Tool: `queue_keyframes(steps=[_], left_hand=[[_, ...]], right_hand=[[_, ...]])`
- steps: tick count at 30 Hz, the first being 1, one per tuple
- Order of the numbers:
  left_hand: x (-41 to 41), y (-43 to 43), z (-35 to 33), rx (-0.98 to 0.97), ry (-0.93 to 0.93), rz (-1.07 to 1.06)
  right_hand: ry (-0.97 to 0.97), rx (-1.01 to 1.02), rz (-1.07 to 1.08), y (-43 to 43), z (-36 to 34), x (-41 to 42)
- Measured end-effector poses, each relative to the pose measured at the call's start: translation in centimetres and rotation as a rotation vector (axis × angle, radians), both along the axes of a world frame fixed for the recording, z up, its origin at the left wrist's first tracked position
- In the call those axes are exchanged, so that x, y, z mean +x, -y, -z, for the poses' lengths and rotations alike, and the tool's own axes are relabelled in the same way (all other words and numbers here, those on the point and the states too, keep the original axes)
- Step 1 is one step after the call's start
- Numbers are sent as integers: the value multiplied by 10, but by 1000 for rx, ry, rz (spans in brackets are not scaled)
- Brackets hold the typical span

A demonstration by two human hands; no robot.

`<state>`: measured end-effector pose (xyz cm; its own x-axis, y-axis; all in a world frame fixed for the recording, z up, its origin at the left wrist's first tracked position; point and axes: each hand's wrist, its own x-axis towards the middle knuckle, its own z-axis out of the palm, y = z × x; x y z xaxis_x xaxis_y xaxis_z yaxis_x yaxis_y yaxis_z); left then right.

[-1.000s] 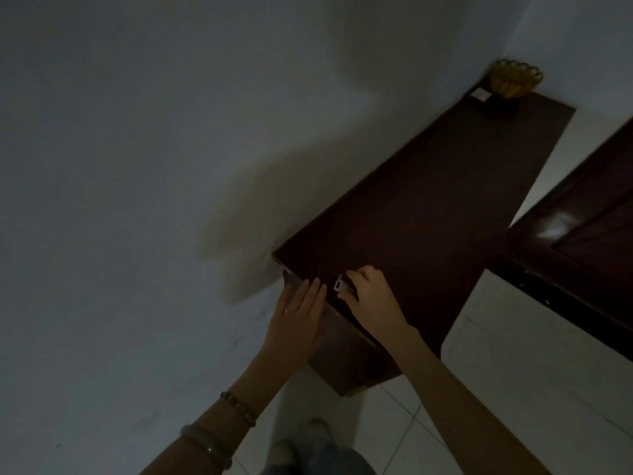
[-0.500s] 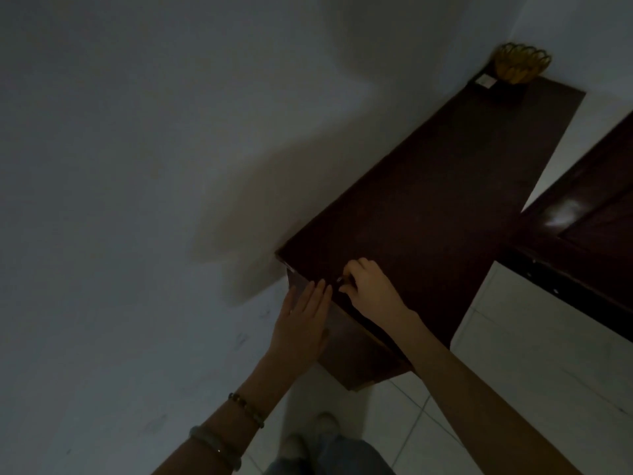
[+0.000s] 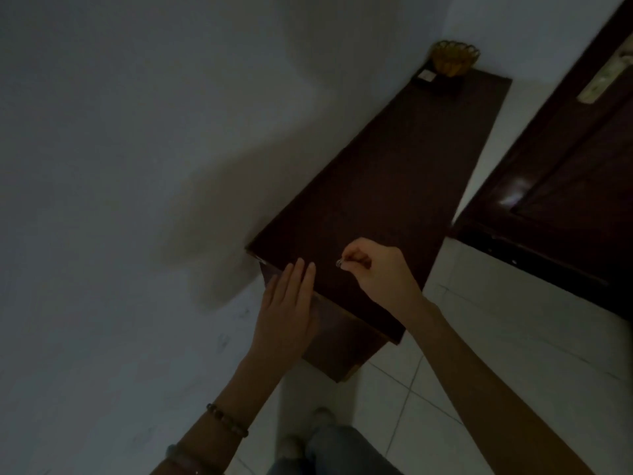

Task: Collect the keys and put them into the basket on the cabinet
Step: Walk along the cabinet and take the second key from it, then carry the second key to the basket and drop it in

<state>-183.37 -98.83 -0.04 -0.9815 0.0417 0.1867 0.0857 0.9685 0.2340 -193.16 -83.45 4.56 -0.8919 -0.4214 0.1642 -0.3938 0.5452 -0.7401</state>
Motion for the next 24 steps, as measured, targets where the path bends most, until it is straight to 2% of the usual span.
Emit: queue_keyframes(steps=[6, 12, 19, 24], left_hand=[[-3, -39, -14, -17, -70, 68], [-13, -107, -26, -32, -160, 180], [-36, -230, -26, 2, -182, 238], [-49, -326, -24, 44, -138, 246]], right_hand=[[-87, -26, 106, -51, -22, 18], [-88, -40, 263, -128, -23, 23], [6, -85, 352, -257, -15, 21], [-44, -32, 371, -359, -14, 6]])
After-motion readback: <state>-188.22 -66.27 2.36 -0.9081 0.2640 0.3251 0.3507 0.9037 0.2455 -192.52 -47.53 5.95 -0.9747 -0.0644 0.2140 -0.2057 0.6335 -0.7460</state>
